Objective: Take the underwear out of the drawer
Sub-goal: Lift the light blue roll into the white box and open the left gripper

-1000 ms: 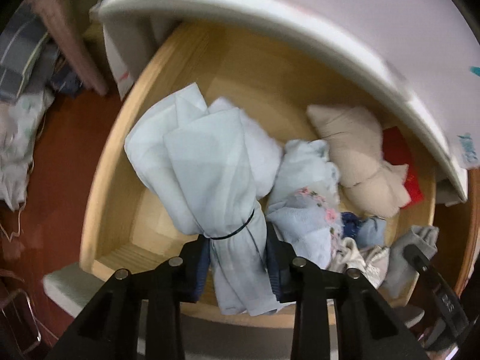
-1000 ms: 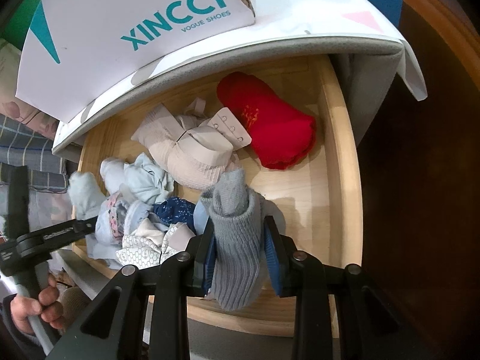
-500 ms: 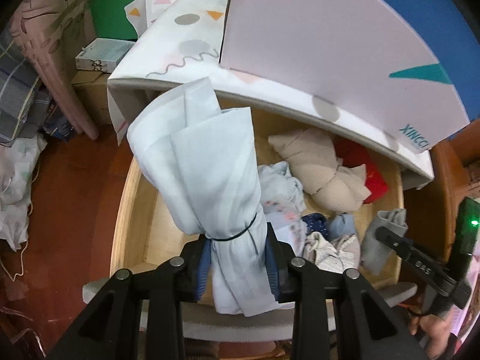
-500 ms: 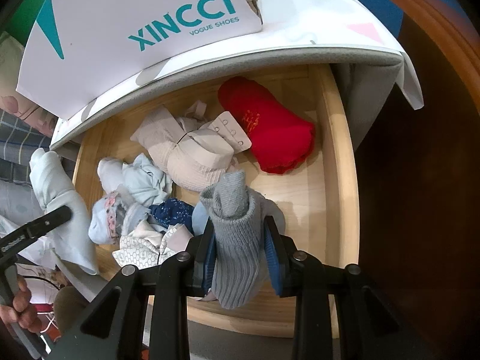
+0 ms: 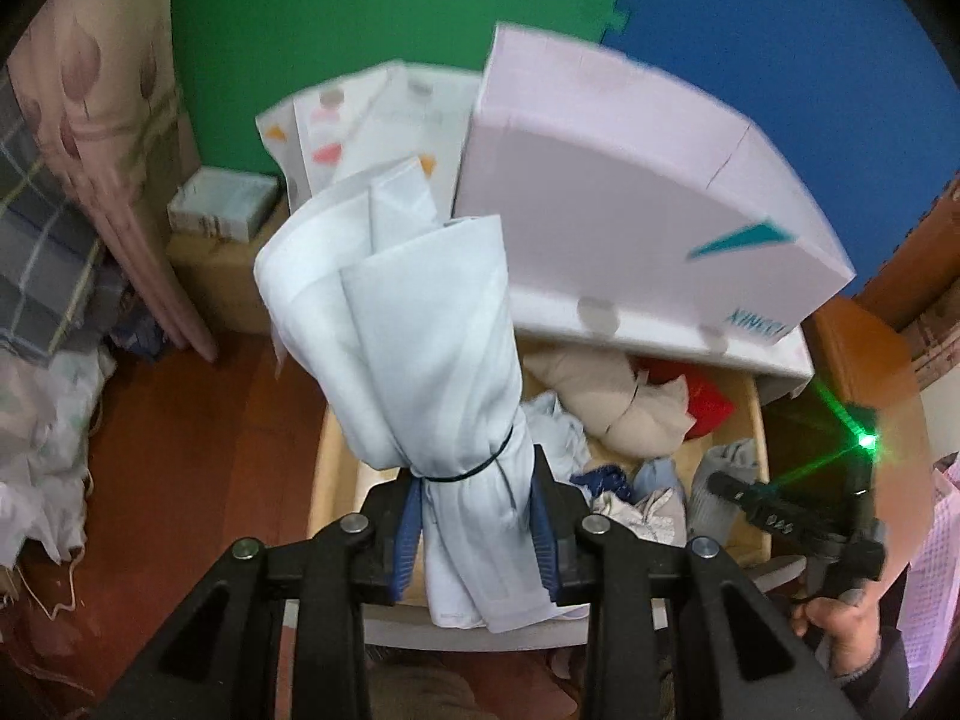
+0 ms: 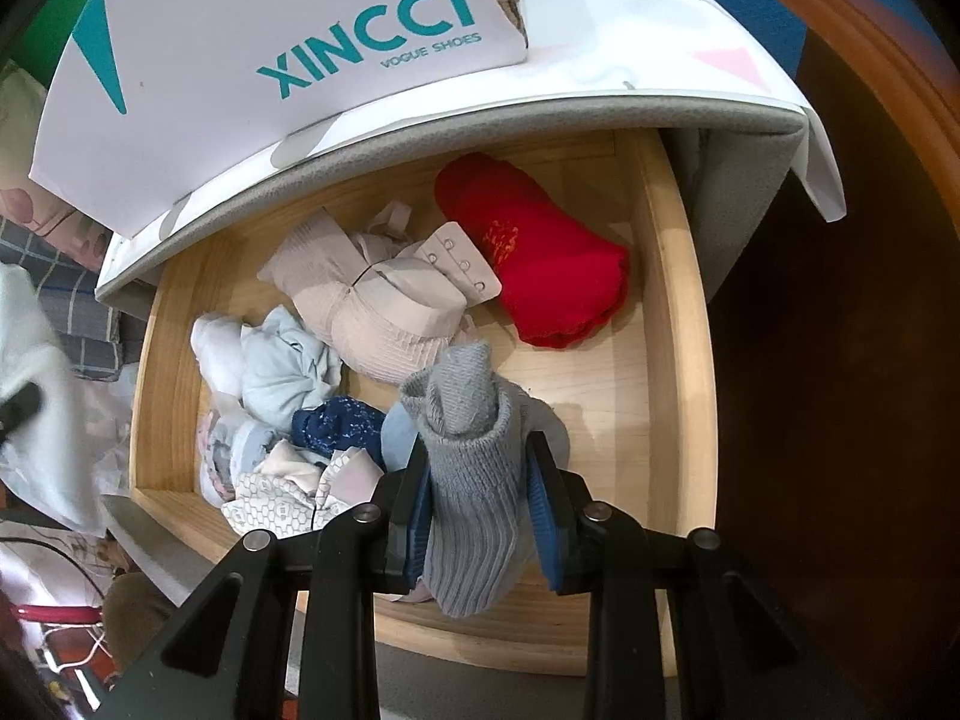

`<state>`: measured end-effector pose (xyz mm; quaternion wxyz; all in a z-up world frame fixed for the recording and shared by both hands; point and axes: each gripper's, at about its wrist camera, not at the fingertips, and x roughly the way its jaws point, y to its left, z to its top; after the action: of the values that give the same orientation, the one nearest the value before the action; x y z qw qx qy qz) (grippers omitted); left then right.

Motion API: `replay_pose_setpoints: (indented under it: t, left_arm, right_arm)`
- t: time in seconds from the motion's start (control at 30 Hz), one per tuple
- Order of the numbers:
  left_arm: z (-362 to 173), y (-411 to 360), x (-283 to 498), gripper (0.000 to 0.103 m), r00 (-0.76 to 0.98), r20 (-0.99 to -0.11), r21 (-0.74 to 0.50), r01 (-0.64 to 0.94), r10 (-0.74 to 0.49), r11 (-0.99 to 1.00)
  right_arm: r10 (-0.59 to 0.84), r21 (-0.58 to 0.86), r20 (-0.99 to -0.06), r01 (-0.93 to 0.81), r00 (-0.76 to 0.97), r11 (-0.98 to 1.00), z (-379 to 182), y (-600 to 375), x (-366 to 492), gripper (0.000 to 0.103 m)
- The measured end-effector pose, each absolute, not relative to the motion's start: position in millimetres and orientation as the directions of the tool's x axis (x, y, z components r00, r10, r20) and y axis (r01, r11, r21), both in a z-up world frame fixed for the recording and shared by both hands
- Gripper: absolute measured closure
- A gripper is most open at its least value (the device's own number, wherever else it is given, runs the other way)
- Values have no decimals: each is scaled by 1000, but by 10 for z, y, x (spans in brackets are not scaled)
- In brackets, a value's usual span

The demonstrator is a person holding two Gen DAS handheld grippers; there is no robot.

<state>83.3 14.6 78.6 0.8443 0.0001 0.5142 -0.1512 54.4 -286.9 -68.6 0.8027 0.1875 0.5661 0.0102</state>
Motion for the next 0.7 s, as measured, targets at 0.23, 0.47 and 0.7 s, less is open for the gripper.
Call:
replay_pose_setpoints:
  t: [0.23,0.47,0.7]
  left_arm:
    - [1546,285,882,72,534,-795,-152,283,-287,947]
    - [2234,103,1179,72,628,-719,-106,322,-296,941]
    - [2562,-311,1688,72,667,-677,-43,385,-311,922]
  right_arm:
    - [204,282,-913,187,354,941,-673,-2812,553,76]
    - [198,281,-908,187,368,941,-652,-2798,539,77]
    - [193,276,-909,189,368,942,-637,-2802,522,77]
